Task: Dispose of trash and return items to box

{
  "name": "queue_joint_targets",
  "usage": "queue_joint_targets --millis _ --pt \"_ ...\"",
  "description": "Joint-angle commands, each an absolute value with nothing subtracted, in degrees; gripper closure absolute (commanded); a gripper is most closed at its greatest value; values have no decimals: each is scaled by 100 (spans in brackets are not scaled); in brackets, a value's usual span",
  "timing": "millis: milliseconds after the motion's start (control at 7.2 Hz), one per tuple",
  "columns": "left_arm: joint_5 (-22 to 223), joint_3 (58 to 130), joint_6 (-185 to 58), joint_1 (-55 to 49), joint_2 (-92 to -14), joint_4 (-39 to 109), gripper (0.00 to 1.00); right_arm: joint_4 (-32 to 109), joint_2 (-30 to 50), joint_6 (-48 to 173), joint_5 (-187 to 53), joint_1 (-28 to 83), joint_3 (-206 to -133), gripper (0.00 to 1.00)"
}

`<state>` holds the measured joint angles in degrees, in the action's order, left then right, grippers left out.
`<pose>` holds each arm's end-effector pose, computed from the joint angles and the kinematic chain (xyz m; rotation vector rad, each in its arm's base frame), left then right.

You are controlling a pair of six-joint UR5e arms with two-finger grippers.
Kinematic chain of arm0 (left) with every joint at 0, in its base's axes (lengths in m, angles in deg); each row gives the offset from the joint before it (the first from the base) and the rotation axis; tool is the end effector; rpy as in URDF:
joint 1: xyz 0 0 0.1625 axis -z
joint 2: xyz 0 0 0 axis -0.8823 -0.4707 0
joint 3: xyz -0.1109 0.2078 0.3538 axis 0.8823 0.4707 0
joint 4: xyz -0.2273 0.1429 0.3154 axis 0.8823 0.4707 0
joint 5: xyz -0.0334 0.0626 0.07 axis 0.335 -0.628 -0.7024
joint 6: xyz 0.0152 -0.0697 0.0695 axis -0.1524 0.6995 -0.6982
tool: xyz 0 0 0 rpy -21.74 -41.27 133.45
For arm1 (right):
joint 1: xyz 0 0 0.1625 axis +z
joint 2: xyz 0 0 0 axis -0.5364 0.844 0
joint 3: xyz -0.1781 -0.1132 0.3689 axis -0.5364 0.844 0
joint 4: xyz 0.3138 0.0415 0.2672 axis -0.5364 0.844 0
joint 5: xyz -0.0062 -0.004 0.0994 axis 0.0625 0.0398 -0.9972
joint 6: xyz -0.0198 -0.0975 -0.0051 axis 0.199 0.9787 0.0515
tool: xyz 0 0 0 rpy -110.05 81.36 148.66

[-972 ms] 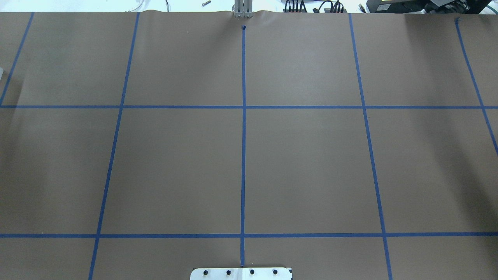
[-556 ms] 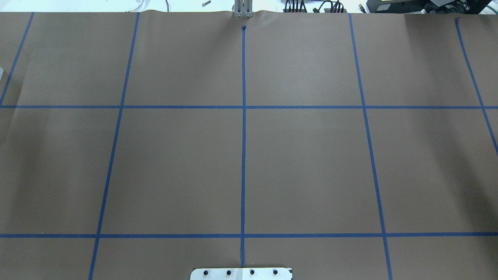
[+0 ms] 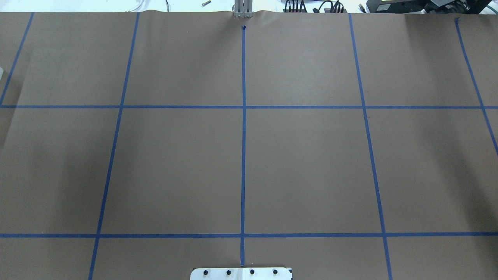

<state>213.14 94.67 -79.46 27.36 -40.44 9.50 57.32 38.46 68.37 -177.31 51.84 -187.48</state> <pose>-0.0568 -0.5485 0.5799 0.1562 0.7722 0.0938 0.0222 -0.4305 0.5631 -0.0082 -0.7614 0.0394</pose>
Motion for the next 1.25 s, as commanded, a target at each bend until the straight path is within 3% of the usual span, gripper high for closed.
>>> queue_joint_targets --millis 0,1111 --pt "21280 9993 -8248 2720 -3429 724 2 5728 3925 6845 -17602 5185 -18721 0" --pt "21359 10564 -8882 2755 -2830 776 2 5728 4058 6863 -17602 5185 -18668 0"
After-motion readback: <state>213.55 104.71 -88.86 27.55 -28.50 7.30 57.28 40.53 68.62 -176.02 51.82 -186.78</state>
